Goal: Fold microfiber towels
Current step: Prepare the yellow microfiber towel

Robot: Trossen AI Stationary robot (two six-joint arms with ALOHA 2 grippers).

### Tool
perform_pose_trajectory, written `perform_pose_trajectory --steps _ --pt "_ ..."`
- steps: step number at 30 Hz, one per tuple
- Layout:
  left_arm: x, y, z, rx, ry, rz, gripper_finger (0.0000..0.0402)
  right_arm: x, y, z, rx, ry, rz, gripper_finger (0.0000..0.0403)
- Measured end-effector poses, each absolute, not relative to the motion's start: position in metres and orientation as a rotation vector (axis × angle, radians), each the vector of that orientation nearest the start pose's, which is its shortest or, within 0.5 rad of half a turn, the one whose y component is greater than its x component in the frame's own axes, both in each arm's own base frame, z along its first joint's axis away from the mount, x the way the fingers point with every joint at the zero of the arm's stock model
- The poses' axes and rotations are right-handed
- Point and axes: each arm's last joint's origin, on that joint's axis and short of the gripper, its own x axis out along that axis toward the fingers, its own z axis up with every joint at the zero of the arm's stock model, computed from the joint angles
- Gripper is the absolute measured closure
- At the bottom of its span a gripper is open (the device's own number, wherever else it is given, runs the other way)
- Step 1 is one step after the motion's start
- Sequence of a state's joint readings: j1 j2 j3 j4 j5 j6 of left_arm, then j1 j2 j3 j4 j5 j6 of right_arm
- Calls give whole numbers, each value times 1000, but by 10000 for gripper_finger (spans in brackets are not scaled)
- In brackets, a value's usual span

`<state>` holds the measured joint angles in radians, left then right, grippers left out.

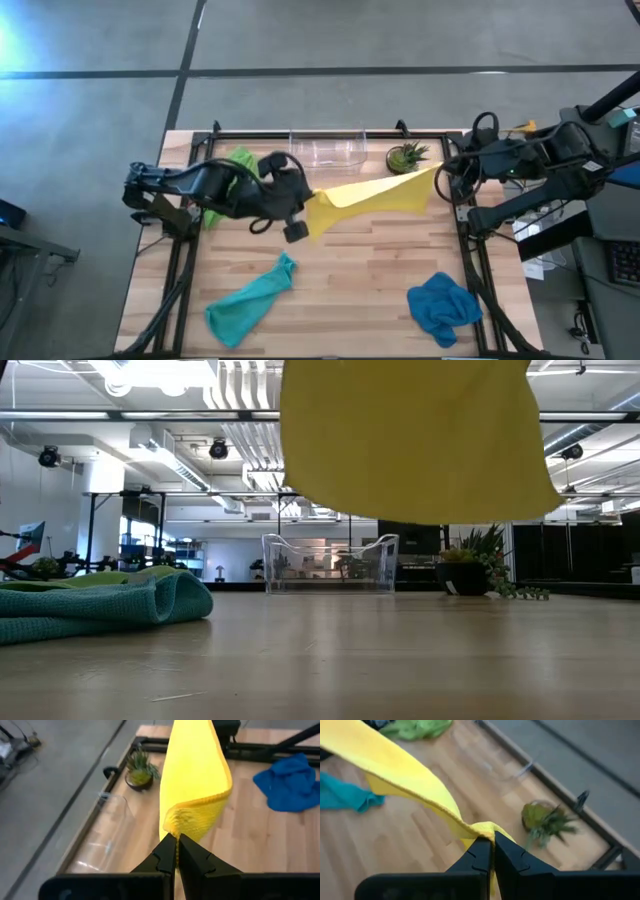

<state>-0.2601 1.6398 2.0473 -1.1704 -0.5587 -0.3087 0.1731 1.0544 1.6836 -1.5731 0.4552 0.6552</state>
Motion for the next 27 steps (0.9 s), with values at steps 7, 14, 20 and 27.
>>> perform_pose_trajectory --steps 7,14,20,27 --pt "298 -83 425 13 731 365 402 105 17 433 421 843 -454 394" --pt "283 -88 399 -1 772 403 402 108 33 410 443 910 -432 394" --pt "282 -72 383 145 718 524 402 117 34 389 286 888 -529 394" --pt "293 -64 355 330 672 633 402 123 34 369 116 812 -622 394"
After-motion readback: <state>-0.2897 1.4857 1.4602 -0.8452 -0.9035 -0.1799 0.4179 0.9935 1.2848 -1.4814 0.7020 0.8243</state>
